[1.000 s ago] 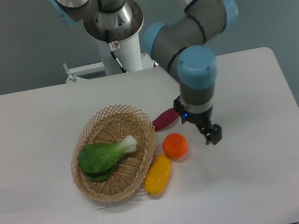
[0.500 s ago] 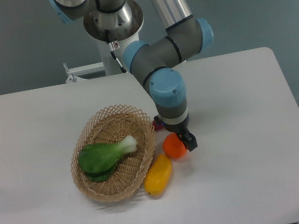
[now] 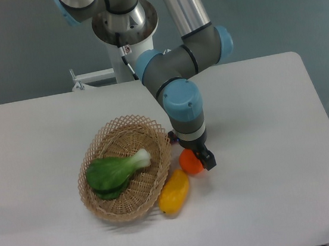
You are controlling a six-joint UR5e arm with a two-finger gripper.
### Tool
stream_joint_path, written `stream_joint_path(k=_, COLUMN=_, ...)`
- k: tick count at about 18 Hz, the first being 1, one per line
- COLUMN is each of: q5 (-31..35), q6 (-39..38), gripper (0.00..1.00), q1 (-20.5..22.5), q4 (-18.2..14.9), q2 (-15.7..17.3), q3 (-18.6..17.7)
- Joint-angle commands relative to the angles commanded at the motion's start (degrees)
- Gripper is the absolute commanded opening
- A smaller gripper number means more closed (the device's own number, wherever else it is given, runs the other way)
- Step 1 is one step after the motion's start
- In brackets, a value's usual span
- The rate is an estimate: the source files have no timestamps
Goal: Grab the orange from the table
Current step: 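Close the gripper around the orange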
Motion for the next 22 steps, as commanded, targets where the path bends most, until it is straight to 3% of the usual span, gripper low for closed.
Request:
stream_joint_path(k=12, q5=0.00, q6=-1.67, gripper=0.99, q1=-0.53, q4=2.90, q2=-1.58, q3=-0.70)
stream_joint_path(k=16, q5=0.17, q6=-1.67, gripper=0.86, q1=-0.62, q4=2.90, q2=-1.93, q3=-0.70)
stream_joint_path(k=20, q5=0.53, q6=-1.41, gripper=0.81, q1=-0.62, q4=2.81, q2=-1.93, q3=-0.62)
stream_joint_path(k=22, q5=0.62, q6=-1.58, gripper=0.74, q1=-0.62, q4=2.81, q2=-1.67, q3=-0.79)
